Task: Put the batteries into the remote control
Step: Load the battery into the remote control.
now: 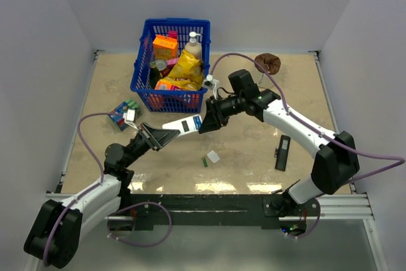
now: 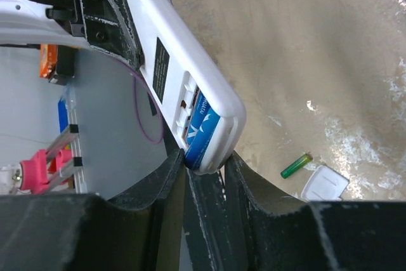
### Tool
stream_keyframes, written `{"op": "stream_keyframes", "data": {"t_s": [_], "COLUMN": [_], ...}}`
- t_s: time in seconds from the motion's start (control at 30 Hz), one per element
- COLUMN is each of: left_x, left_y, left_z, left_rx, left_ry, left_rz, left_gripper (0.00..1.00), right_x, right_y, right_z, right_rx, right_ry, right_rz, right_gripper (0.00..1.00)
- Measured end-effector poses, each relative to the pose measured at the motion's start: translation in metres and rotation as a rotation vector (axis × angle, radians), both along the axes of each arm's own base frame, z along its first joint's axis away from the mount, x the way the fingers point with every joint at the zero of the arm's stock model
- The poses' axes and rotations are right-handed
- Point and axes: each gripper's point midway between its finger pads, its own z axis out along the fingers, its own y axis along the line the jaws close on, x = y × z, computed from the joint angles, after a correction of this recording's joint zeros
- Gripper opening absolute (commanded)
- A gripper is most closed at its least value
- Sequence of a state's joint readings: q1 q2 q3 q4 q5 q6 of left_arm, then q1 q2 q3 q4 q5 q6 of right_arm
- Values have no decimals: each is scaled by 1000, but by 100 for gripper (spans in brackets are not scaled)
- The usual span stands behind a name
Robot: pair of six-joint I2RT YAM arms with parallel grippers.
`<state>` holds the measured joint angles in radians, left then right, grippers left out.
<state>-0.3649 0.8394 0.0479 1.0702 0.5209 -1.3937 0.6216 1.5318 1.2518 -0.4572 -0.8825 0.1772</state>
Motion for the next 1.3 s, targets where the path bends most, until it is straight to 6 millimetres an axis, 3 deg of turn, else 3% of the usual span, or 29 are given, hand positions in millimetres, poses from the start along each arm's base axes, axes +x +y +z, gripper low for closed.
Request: {"op": "stream_keyframes", "data": {"t_s": [0.37, 0.6, 0.9, 1.3], "left_x": [4, 2, -10, -17], "left_y": [-3, -3, -4, -2], "left_z": [-12, -8, 5, 31], "left_rx": [-1, -20, -27, -60], "left_ry": [67, 66, 4, -89], "left_rz": [-25, -38, -74, -86], "left_gripper": [0, 0, 0, 0], "right_x": [-4, -8, -22, -26], "right_y": [2, 7, 13, 14], "right_z": [-12, -8, 5, 37], "right_rx": [35, 94, 188, 256], "right_ry": [176, 244, 272, 112], "right_rz": [-69, -66, 17, -30], "right_gripper": [0, 0, 0, 0]}}
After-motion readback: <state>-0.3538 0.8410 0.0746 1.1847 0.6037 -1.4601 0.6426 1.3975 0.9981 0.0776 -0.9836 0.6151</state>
